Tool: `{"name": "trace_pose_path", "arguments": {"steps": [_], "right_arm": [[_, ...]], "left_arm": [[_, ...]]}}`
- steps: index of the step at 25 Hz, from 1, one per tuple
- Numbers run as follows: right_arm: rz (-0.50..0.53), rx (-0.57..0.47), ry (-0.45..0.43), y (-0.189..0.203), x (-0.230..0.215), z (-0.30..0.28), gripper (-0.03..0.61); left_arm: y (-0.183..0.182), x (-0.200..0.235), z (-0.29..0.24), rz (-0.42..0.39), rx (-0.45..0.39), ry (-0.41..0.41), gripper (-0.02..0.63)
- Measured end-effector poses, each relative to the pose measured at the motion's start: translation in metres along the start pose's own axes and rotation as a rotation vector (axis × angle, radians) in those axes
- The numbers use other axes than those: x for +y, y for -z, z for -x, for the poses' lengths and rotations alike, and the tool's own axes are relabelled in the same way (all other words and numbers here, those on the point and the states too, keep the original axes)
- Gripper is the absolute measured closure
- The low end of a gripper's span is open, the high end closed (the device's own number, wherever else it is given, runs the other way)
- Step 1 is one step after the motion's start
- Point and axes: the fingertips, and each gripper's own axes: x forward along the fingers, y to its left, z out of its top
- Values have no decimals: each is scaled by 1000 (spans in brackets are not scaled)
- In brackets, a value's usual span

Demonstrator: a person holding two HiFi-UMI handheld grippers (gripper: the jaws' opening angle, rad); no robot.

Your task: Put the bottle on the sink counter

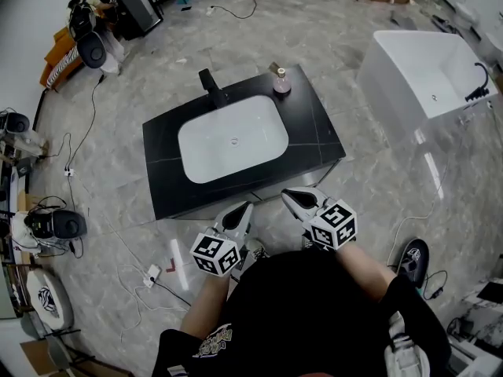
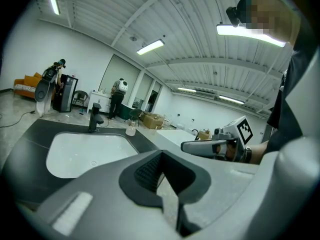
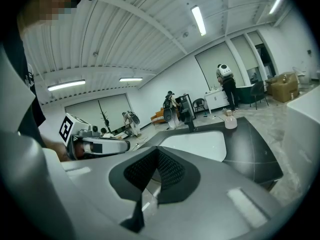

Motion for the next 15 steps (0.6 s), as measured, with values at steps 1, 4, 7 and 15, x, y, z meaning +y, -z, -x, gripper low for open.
{"name": "trace_pose_path", "arguments": {"steps": [1,4,7,15], "right_arm": [[0,-1,2,0,1,-2,551],[1,-7,11,-2,5,-5,551],[5,-13,12,-5,10,-9,551],[9,-21,11,-5,14,-15,551]], "left_arm": [[-1,2,1,0,0,1,614],[-2,7,5,1,1,6,613],[-2,11,9,3,1,9,614],[-1,15,14,3,1,8,614]]}}
